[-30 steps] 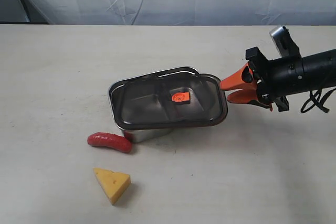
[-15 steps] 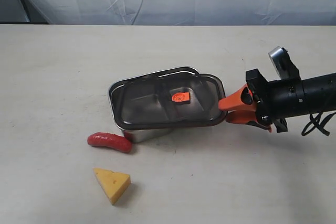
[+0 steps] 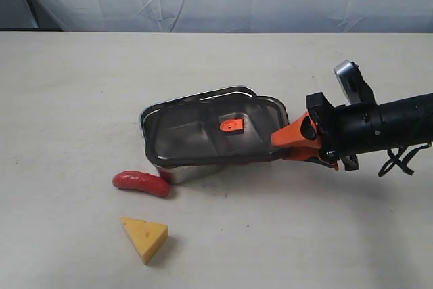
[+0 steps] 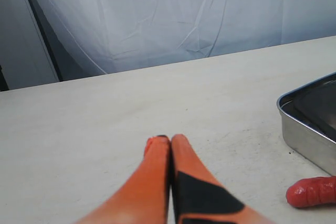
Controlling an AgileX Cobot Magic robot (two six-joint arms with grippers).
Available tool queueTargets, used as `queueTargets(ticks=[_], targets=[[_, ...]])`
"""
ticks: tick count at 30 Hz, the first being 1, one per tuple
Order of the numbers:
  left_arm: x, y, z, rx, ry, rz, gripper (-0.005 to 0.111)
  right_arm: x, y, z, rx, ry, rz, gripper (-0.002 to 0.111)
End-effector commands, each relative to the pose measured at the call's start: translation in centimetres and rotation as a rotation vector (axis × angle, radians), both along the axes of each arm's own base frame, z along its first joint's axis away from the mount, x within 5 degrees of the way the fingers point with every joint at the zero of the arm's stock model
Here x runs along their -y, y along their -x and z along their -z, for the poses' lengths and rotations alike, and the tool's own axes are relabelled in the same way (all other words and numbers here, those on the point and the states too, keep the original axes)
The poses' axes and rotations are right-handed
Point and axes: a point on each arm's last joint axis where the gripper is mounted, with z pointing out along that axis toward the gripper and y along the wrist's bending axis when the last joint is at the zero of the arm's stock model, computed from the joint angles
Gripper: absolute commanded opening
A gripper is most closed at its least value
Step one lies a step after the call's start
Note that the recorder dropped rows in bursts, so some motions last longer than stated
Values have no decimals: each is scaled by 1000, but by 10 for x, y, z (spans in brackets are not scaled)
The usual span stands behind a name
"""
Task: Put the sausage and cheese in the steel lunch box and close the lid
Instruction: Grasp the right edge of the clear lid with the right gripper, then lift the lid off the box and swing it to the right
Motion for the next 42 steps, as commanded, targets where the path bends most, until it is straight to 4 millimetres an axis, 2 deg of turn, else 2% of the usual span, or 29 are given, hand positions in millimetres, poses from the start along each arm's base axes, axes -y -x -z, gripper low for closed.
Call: queueTargets(ticks=[1, 2, 7, 13, 15, 16, 17, 20, 21, 22, 23, 25, 28, 31, 34, 37, 40, 42], targets=[[0, 0, 0, 18, 3, 9, 0, -1, -1, -1, 5, -16, 9, 11], [0, 0, 0, 18, 3, 9, 0, -1, -1, -1, 4, -17, 12, -1], [0, 0, 0, 18, 3, 9, 0, -3, 1, -5, -1, -63, -3, -1], [0, 0, 0, 18, 3, 9, 0, -5, -1, -27, 57, -124, 34, -1], [0, 0, 0, 18, 3, 9, 0, -4, -1, -38, 98, -135, 50, -1], [0, 0, 0, 18, 3, 9, 0, -4, -1, -53, 155, -138, 56, -1], [0, 0, 0, 18, 3, 9, 0, -4, -2, -59, 181, -139, 60, -1], [0, 0, 0, 18, 3, 9, 0, -2, -7, -104, 369, -133, 100, -1], [0, 0, 0, 18, 3, 9, 0, -1, -8, -112, 403, -123, 109, -1], [0, 0, 0, 18, 3, 9, 0, 2, -9, -130, 497, -76, 131, -1], [0, 0, 0, 18, 3, 9, 0, 4, -10, -137, 536, -40, 142, -1], [0, 0, 0, 18, 3, 9, 0, 18, -9, -165, 702, 209, 176, -1], [0, 0, 0, 18, 3, 9, 0, 40, -5, -187, 845, 523, 195, -1], [0, 0, 0, 18, 3, 9, 0, 60, 9, -205, 990, 809, 109, -1], [0, 0, 0, 18, 3, 9, 0, 70, 17, -205, 1029, 979, -30, -1], [0, 0, 0, 18, 3, 9, 0, 79, 27, -198, 962, 1112, -201, -1], [0, 0, 0, 18, 3, 9, 0, 78, 37, -195, 916, 1166, -319, -1], [0, 0, 0, 18, 3, 9, 0, 70, 45, -197, 948, 1175, -367, -1]])
